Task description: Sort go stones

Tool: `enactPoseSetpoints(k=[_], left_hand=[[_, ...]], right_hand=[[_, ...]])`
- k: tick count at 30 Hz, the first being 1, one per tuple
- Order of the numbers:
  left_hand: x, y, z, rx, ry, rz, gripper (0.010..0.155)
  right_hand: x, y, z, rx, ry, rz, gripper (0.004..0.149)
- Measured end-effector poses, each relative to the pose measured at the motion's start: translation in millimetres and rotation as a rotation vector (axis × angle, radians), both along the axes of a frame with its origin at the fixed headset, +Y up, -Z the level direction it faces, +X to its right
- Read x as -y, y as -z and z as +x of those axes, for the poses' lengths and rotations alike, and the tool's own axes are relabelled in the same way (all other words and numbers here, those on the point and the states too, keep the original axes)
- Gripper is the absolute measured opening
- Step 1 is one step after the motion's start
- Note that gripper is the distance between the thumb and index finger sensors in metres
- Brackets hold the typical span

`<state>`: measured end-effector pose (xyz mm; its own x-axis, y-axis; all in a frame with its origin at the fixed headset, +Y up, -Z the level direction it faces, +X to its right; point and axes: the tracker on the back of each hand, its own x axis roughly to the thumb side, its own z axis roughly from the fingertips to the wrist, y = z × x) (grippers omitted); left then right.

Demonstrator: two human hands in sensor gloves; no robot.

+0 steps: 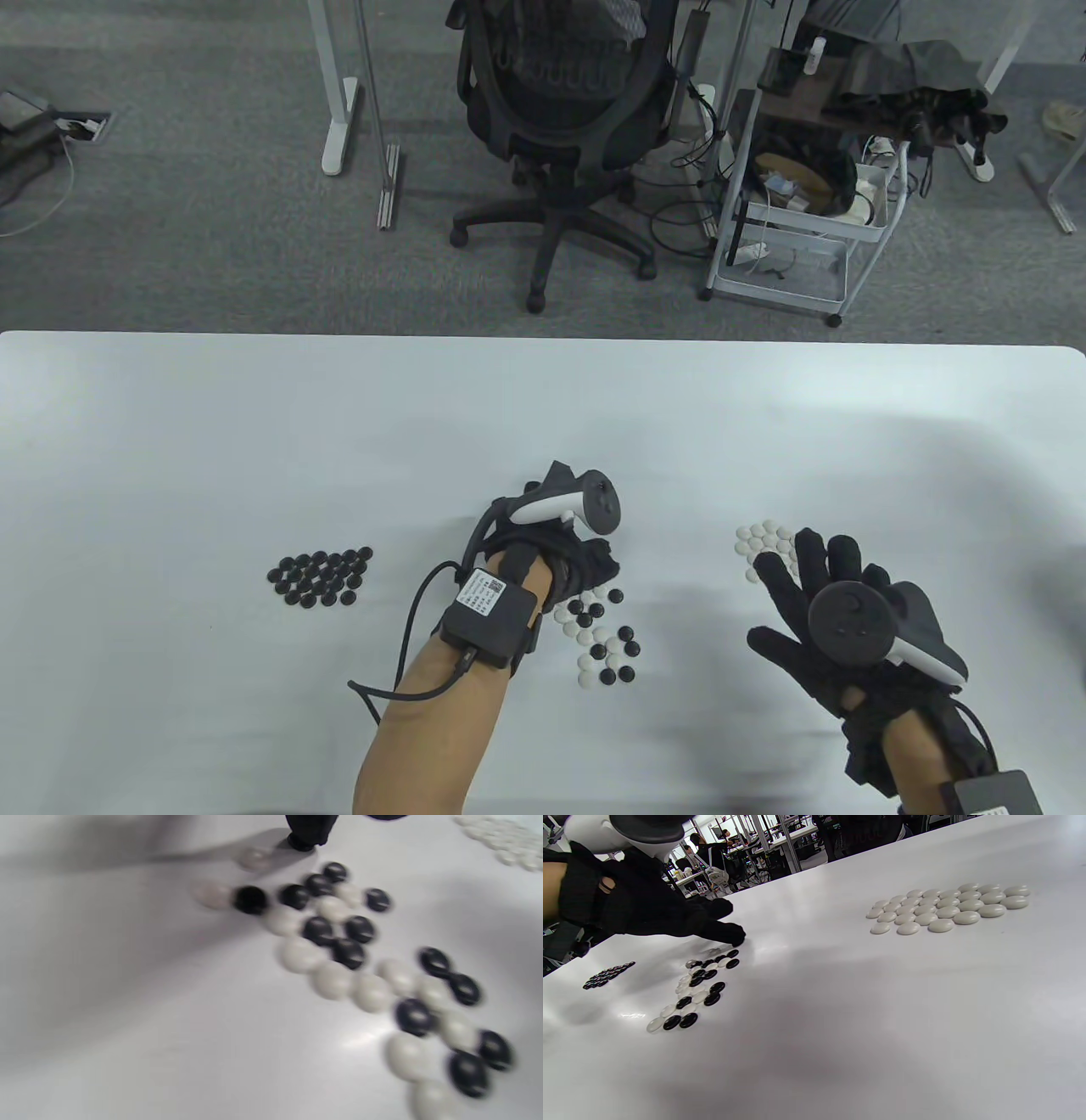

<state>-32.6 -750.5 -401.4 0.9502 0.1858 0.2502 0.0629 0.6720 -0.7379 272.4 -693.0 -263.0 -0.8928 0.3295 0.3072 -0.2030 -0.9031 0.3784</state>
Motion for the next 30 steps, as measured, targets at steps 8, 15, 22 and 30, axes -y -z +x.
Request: enactPoseSetpoints(k=[8, 15, 22, 30], left_hand=[[-6, 5, -108, -0.276, 0.011, -0.034, 0.066], [-10, -15, -180, -0.419, 0.056, -0.038, 0.066], [-11, -27, -204, -0.453, 0.074, -0.041, 0.067], [-21, -31, -193, -0.399, 0.063, -0.009, 0.067]], right_hand=[[1, 0, 0, -0.003, -0.003, -0.004, 0.079], [3, 1, -2, -0.008, -0.015, -0.012, 0.079], [5, 1, -3, -0.009, -0.024, -0.022, 0.079], [6, 2, -3, -0.010, -0.024, -0.019, 0.079]])
